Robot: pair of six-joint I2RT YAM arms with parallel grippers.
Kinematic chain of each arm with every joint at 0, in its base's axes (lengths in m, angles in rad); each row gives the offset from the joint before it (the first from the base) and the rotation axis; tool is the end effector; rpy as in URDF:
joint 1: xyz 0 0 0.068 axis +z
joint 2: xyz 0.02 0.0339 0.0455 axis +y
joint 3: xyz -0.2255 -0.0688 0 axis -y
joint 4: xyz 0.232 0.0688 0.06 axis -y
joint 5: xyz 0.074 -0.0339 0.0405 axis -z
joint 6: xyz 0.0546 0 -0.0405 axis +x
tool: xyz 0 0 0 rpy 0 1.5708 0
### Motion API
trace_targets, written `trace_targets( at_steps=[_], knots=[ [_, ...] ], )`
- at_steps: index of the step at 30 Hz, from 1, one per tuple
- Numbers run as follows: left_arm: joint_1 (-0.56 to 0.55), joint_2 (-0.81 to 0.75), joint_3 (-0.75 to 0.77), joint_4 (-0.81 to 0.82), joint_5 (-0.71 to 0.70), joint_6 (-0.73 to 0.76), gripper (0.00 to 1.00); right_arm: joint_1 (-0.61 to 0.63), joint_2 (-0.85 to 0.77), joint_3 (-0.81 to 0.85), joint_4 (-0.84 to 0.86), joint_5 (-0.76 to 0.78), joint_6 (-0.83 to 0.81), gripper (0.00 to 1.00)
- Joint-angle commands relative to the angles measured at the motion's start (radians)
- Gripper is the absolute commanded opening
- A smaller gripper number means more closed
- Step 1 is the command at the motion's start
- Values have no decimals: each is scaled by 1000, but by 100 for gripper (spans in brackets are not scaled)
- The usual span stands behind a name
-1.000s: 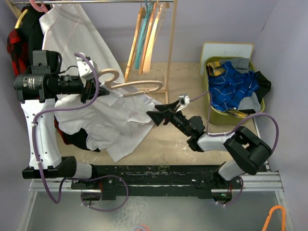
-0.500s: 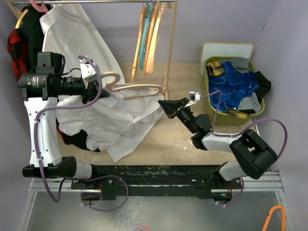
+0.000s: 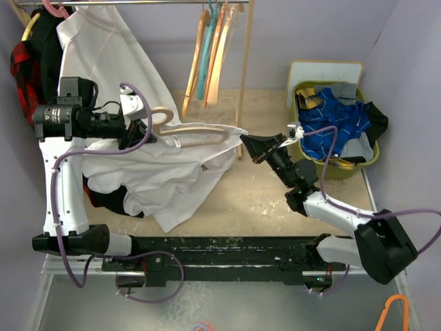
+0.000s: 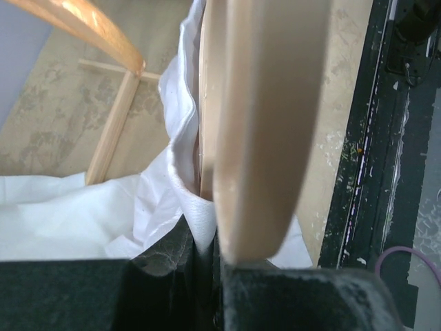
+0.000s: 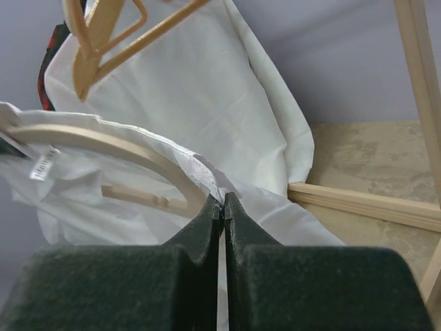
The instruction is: Place the shirt on the hanger
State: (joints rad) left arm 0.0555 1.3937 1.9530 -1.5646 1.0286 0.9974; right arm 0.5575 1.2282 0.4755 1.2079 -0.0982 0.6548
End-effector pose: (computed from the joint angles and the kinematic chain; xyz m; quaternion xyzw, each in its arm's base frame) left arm 0.2021 -0.0356 0.4232 0.5017 0.6828 -0.2864 0.4474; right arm 0.2262 0.1473 0.2675 -0.0159 0.5301 0.5041 0.6816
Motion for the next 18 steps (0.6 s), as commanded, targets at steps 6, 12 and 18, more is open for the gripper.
trace_targets(
  at_steps=[6, 12, 18],
  knots=[
    [-40, -25, -115, 131, -106, -40, 0, 8, -215, 183, -267, -56, 35, 0],
    [-40, -27, -119, 368, -115, -296, 0, 268, -193, 174, -302, 24, -39, 0],
    [-40, -30, -68, 463, -91, -454, 0, 398, -57, 225, -156, 17, 24, 0]
  ],
)
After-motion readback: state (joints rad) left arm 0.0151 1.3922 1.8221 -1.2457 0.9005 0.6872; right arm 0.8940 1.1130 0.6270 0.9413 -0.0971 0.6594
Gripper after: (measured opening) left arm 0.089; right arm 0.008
